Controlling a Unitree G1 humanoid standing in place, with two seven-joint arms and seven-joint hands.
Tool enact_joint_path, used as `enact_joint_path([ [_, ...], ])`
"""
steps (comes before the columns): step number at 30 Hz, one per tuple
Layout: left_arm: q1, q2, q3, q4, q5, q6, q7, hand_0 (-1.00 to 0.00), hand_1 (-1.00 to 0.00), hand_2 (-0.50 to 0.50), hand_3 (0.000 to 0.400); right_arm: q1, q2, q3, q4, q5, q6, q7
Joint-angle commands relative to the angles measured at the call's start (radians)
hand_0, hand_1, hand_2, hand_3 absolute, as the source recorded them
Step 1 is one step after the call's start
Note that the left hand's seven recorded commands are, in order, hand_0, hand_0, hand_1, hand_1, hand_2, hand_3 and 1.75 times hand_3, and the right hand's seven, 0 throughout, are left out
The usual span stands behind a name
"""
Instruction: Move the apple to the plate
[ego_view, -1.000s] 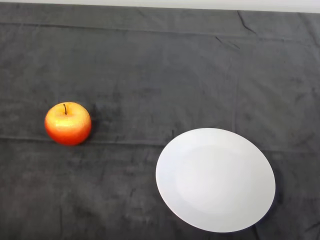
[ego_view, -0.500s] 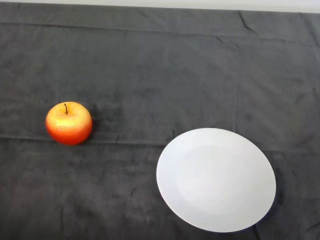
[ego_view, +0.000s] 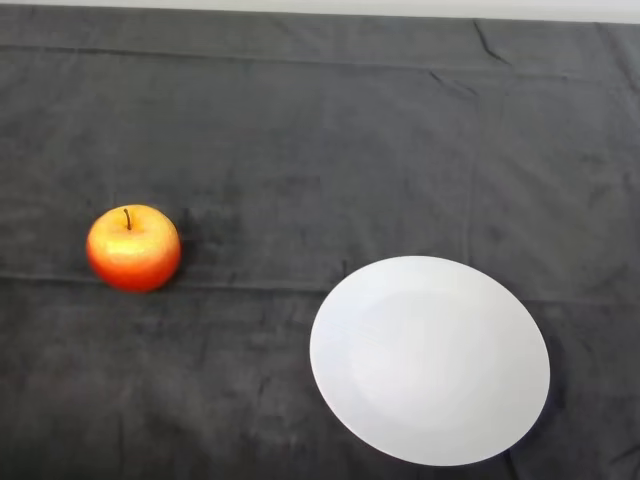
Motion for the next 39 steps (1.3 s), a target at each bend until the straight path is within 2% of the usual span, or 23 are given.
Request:
enact_joint_path([
  [1,-0.051,-0.008,-0.028,-0.034,0.025,-0.024,-0.020,0.00,0.00,0.00,0.000,0.024,-0.006,-0.0082,0.016,0.0059,-0.002,0.0011],
  [13,-0.098,-0.082,-0.152,-0.023,0.124,-0.007,-0.105,0.00,0.00,0.00,0.000,0.025,-0.006,-0.0084,0.013,0.0064,-0.001,0.0015],
  [25,-0.110,-0.114,-0.230,-0.022,0.182,-0.001,-0.194,0.00,0.00,0.00,0.000,0.026,-0.006,-0.0086,0.010,0.0068,0.001,0.0019],
  [39,-0.134,-0.152,-0.289,-0.033,0.230,0.007,-0.223,0.00,0.00,0.00,0.000,0.027,-0.007,-0.0088,0.008,0.0070,0.002,0.0023],
])
